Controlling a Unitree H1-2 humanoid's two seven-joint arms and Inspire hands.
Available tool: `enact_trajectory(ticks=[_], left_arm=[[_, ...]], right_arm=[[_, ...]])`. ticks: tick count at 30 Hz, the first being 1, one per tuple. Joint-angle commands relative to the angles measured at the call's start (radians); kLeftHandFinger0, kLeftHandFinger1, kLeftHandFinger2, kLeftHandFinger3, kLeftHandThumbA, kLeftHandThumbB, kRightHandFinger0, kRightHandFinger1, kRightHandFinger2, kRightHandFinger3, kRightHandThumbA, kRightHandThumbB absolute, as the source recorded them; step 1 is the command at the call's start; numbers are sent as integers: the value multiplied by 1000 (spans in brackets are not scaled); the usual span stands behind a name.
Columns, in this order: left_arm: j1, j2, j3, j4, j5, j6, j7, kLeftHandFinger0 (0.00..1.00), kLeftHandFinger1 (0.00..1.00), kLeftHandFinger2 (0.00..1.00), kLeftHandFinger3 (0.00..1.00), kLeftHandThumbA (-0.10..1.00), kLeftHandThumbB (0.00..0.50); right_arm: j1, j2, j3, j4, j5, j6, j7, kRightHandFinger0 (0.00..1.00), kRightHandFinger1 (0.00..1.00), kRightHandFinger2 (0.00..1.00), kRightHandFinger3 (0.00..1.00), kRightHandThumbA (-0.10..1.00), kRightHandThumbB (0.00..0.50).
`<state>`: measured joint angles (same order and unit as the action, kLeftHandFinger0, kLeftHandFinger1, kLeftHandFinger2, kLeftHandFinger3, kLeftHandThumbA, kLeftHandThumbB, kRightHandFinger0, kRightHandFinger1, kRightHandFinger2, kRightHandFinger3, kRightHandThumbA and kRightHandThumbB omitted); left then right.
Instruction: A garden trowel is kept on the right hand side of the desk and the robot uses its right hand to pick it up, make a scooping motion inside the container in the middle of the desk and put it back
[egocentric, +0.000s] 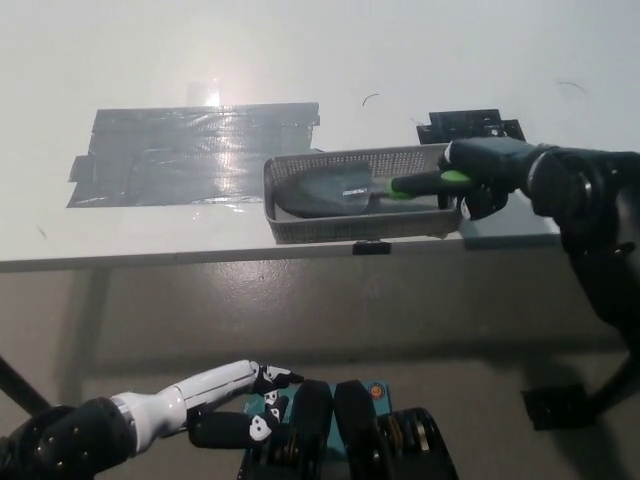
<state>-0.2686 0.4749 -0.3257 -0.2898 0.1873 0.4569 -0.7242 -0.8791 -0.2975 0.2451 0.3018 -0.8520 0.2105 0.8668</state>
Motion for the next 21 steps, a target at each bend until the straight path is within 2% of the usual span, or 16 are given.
enact_trajectory(ticks=[1,2,3,4,7,8,9,11,13,15,19,21], left_arm=[[5,8,6,-16,7,13,-13,1000,1000,1000,1000,1000,500],[5,9,5,-17,17,13,-16,1000,1000,1000,1000,1000,500],[9,7,9,-22,10,13,-13,1000,1000,1000,1000,1000,500],[10,6,11,-22,10,13,-12,1000,1000,1000,1000,1000,500],[9,8,11,-23,7,13,-9,1000,1000,1000,1000,1000,500],[8,9,11,-24,10,13,-14,1000,1000,1000,1000,1000,500],[7,11,10,-23,14,13,-16,1000,1000,1000,1000,1000,500],[9,14,10,-22,17,13,-16,1000,1000,1000,1000,1000,500],[11,17,10,-24,15,13,-14,1000,1000,1000,1000,1000,500],[20,19,11,-25,13,13,-7,1000,1000,1000,1000,1000,500],[33,15,20,-25,3,13,-3,1000,1000,1000,1000,1000,492],[39,15,21,-29,2,13,6,1000,1000,1000,1000,1000,487]], right_arm=[[-63,-10,-77,-26,172,-39,-85,0,293,527,379,-100,225],[-75,-28,-93,-25,188,-48,-86,0,287,501,375,-100,245],[-82,-41,-106,-12,205,-71,-96,0,322,545,434,-100,275],[-85,-43,-106,-8,209,-75,-97,0,329,556,369,-100,280],[-95,-61,-105,-9,216,-76,-101,0,276,507,262,-100,243],[-100,-73,-89,-24,184,-53,-100,0,280,514,287,-100,256],[-104,-89,-85,-33,184,-54,-96,0,297,540,278,-100,212],[-125,-116,-77,-27,192,-67,-90,0,256,487,240,-100,205],[-140,-133,-80,-16,210,-71,-88,0,272,494,251,-100,202],[-161,-144,-81,-6,217,-37,-73,0,232,426,188,-100,195],[-182,-167,-87,6,244,-34,-75,0,216,393,131,-100,209],[-195,-177,-102,27,262,-36,-93,0,171,323,84,-100,218]])
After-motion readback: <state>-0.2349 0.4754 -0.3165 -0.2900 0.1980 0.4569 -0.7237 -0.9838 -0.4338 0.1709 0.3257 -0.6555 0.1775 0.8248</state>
